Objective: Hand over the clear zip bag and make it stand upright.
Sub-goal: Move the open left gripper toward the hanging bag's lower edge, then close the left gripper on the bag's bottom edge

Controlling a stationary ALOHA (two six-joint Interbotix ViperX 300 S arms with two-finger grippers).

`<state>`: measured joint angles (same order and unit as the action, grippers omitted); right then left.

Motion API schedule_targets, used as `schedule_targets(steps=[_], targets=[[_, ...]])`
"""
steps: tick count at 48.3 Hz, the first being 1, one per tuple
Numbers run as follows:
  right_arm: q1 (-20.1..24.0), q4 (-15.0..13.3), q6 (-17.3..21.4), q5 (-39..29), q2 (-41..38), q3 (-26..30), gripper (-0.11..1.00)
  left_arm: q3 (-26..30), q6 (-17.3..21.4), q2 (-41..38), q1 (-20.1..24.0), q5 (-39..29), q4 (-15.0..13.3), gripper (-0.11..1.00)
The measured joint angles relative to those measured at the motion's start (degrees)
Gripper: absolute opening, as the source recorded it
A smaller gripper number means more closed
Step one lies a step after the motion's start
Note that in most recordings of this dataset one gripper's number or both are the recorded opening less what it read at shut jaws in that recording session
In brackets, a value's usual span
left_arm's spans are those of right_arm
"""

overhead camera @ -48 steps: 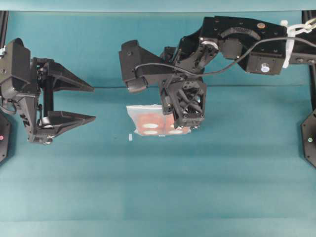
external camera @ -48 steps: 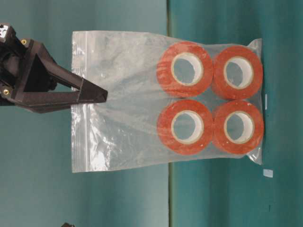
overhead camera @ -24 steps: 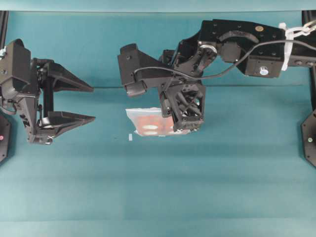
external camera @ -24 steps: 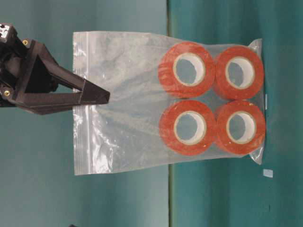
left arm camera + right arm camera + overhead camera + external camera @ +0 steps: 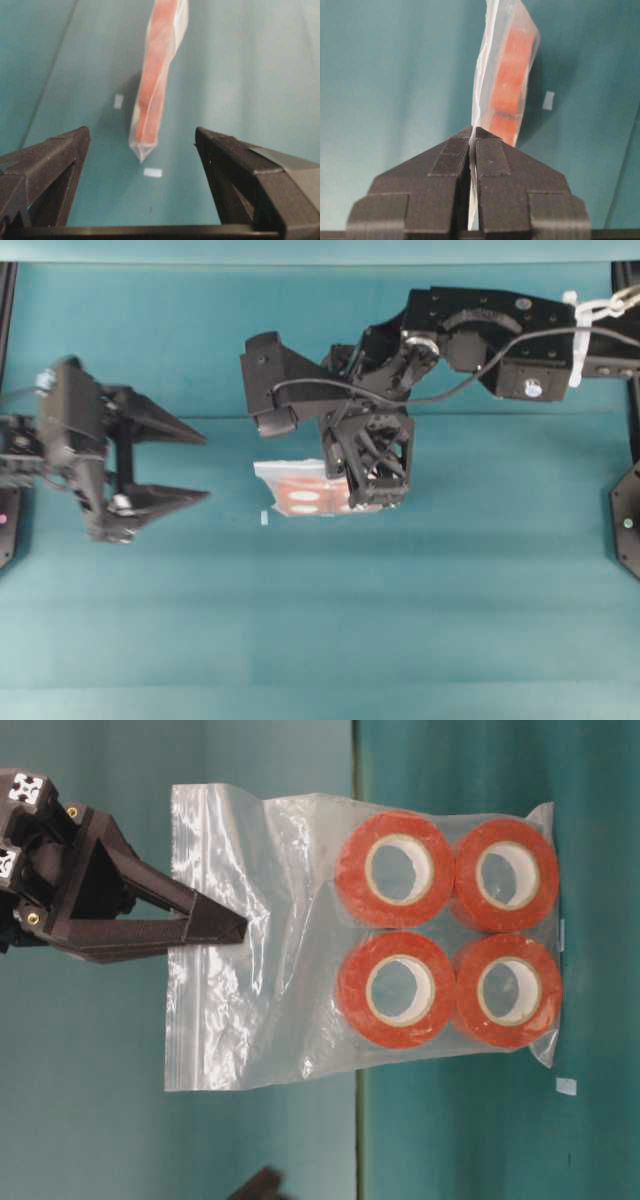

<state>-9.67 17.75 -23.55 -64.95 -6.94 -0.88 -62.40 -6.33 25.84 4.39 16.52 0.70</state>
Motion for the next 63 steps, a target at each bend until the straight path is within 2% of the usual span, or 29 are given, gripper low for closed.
schedule_targets(steps=[10, 27, 38, 63], targets=[[0.1, 0.0, 0.1, -0.1, 0.0, -0.1, 0.03, 0.5, 0.2, -10.5, 0.0, 5.2, -0.1, 0.92], [0.4, 0.1, 1.9, -0.1, 0.0, 0.0, 0.03, 4.4, -0.3, -23.9, 0.0, 14.9, -0.1, 0.92], [0.4, 0.1, 1.9, 0.1, 0.0, 0.0, 0.03, 8.6, -0.4, -30.1, 0.0, 15.8, -0.1, 0.92], [0.4, 0.1, 2.0, 0.1, -0.1, 0.0, 0.03, 16.8, -0.5, -37.9, 0.0, 15.9, 0.0, 0.92]])
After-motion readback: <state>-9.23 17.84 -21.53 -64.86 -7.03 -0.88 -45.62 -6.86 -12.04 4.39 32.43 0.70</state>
